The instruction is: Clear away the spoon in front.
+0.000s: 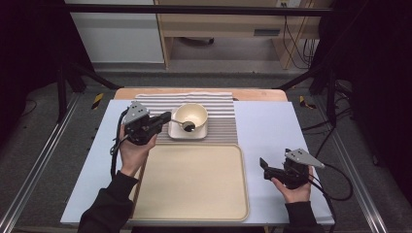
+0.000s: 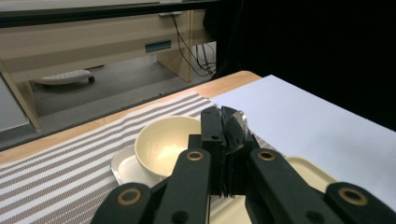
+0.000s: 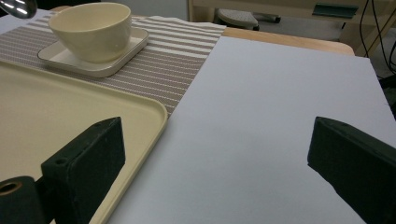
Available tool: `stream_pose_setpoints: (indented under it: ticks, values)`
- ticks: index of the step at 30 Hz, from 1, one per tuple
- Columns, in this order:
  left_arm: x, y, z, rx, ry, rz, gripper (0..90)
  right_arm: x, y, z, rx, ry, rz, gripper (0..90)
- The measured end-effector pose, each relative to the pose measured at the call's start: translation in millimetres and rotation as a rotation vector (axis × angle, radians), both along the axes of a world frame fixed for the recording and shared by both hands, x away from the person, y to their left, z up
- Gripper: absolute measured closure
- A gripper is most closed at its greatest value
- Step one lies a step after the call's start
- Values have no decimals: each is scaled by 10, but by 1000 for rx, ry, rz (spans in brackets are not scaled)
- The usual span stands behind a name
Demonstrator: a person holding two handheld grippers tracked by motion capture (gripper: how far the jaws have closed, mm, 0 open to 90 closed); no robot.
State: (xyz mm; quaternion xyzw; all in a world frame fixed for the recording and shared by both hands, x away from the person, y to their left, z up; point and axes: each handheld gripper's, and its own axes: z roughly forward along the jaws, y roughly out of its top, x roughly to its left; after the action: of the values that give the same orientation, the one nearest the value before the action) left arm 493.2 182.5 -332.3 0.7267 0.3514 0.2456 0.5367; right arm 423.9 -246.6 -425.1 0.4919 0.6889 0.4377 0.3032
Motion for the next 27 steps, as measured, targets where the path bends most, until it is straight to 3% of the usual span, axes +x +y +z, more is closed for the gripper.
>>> stream_pose_setpoints:
  ticks: [5, 8, 14, 27]
  values:
    - [-192, 20, -31, 26, 3, -29, 884, -5, 2, 0, 0, -1, 0, 43]
    - [-275, 38, -67, 15, 7, -34, 884, -8, -4, 7, 3, -5, -1, 43]
    - [-407, 69, -143, -5, 21, -55, 884, -11, -5, 12, 2, -10, 2, 42]
    - [-647, 23, -320, 27, 46, -76, 884, -19, 20, -2, 4, -2, 10, 41]
